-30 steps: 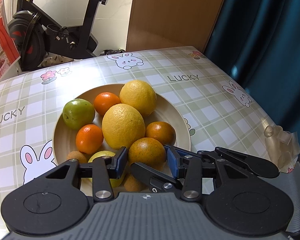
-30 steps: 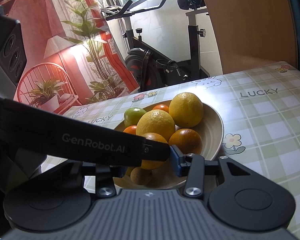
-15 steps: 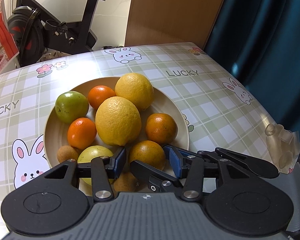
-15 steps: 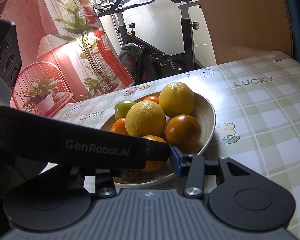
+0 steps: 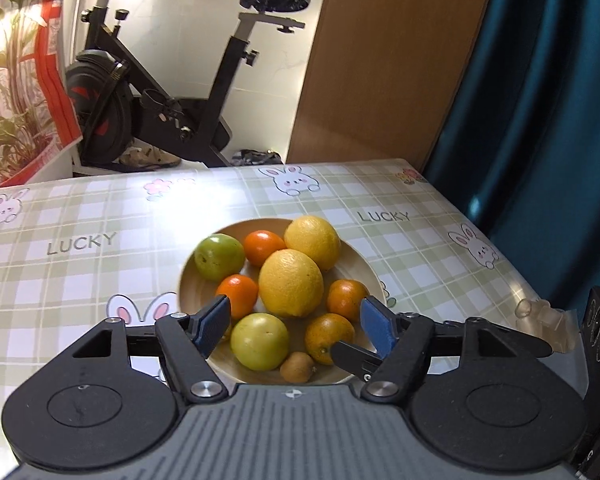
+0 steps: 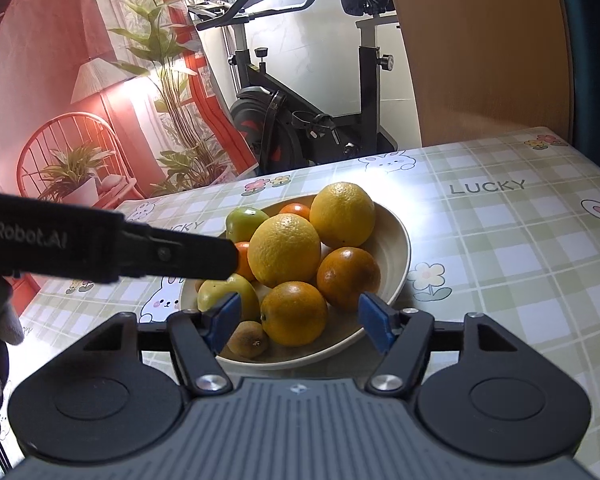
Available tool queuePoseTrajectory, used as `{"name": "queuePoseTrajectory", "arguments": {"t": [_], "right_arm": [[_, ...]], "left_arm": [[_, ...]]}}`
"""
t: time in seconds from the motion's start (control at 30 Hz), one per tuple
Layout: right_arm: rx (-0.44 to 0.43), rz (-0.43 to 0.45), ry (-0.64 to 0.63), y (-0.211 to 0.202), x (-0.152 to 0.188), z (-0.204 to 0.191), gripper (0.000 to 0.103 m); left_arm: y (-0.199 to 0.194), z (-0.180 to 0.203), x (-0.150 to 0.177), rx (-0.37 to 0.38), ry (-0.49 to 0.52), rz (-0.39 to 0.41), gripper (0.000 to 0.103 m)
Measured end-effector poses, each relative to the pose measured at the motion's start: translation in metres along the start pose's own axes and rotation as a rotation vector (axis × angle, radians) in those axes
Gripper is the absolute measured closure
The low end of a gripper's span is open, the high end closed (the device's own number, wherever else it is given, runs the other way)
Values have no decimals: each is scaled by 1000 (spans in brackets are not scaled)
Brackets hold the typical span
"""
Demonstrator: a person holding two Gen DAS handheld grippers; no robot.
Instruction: Organize fruits
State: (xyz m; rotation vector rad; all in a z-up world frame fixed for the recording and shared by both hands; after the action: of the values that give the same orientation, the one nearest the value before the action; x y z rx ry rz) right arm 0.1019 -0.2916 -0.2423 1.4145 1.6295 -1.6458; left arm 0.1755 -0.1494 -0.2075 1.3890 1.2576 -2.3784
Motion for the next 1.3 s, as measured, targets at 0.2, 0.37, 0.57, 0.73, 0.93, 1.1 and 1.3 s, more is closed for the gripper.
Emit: {"name": "queuePoseTrajectory", "arguments": {"t": [0.2, 0.37, 0.57, 0.73, 0.93, 1.1, 1.3], "right_arm": [[25, 29, -32, -27, -15, -9, 19], [42, 25, -35, -45, -32, -18, 5], [43, 42, -56, -69, -48, -35, 1], [49, 56, -73, -84, -59, -50, 1], [60, 73, -109, -99, -71, -69, 1], [49, 73, -120, -107, -75, -81, 1], [38, 94, -131, -118, -82, -90, 1]], "left_arm": [[-58, -11, -9, -117, -9, 102, 13], [-103, -21, -15, -312, 14, 177, 7], [-140, -26, -22, -335, -41, 230, 7], [-161, -26, -24, -372, -64, 264, 7], [-184, -23, -27, -429, -72, 292, 7], [-197, -18, -30, -436, -70, 298, 7], [-206, -12, -33, -439, -64, 327, 7]]}}
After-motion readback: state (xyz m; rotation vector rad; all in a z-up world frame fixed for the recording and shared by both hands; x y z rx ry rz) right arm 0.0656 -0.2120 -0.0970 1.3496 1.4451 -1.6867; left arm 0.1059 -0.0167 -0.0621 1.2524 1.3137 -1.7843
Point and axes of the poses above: each gripper's, at about its wrist camera, not at the fingertips, and y roughly the way its jaws point, z to its right, x to its underside, the point moved 8 cm from there along y, roughly the way its jaws point, and after that the axes turned 7 degrees about x, right-handed, at the moved point
